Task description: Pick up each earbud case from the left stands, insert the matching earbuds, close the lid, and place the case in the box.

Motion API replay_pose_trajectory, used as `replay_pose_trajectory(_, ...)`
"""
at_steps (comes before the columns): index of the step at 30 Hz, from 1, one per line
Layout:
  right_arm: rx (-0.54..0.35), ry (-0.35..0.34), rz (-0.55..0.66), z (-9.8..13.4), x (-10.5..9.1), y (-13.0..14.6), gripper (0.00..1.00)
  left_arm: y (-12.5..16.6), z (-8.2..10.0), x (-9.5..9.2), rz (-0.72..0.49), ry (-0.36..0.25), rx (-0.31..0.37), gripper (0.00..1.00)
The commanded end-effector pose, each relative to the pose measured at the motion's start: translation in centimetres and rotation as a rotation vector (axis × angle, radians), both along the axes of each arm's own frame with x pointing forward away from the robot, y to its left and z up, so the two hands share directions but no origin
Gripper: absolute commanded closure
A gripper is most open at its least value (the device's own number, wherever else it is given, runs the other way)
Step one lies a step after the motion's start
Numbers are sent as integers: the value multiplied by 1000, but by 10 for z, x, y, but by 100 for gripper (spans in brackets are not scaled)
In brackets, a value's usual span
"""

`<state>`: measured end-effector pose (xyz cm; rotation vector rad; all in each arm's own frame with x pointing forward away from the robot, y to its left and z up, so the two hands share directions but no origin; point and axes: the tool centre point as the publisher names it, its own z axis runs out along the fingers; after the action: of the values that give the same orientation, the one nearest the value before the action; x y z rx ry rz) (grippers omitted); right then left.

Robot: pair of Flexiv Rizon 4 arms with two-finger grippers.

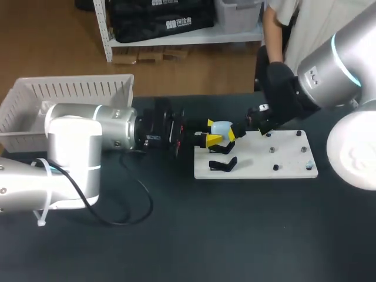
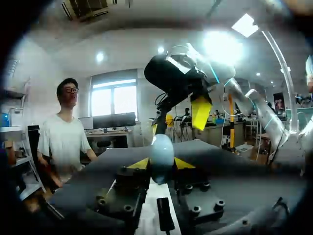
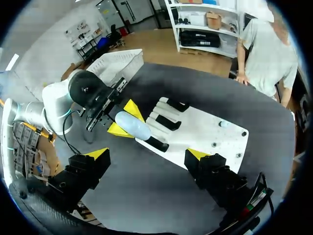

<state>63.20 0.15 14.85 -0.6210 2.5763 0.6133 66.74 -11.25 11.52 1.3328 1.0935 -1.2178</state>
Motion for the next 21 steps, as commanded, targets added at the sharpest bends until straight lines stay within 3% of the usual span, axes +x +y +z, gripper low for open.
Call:
replay_pose_trajectory(1, 0, 9, 4, -5, 6, 4, 0, -1, -1, 1, 3, -3, -3, 100)
replay_pose_trajectory(21, -12, 36, 27, -18, 20, 11, 0, -1, -1, 1, 3, -3, -3, 100)
